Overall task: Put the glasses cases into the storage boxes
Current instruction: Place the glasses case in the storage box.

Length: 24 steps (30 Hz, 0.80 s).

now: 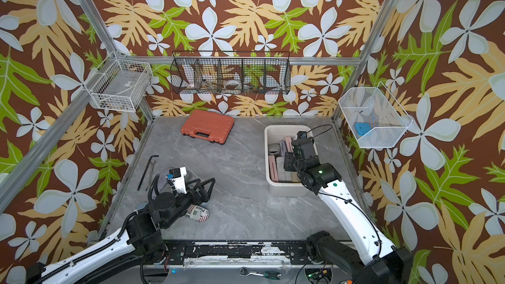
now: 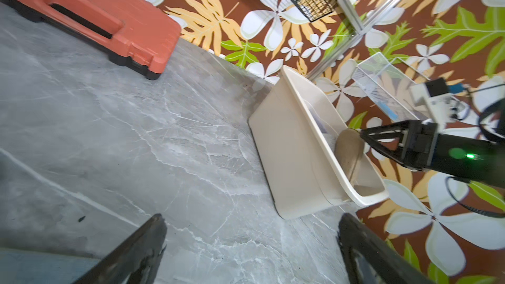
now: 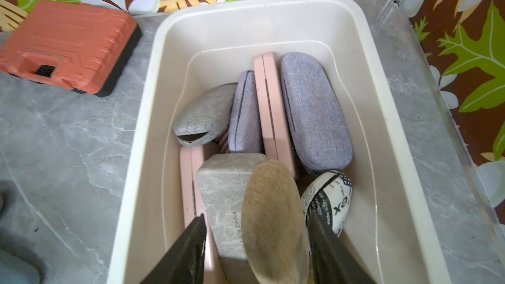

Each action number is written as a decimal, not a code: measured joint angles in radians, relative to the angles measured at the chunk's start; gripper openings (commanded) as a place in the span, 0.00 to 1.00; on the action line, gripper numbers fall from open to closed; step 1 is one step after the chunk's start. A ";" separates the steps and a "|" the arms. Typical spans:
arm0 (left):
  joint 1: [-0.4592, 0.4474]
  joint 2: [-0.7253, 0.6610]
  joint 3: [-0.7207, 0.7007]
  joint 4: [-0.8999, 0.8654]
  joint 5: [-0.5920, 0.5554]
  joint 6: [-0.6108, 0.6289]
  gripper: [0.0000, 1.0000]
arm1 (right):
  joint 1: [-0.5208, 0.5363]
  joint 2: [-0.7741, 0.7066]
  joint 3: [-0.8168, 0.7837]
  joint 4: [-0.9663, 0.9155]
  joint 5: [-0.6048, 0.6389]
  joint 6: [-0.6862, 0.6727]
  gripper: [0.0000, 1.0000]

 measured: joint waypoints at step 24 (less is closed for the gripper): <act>0.142 0.188 0.177 -0.261 -0.185 -0.080 1.00 | -0.004 0.072 -0.087 0.122 0.066 0.003 0.55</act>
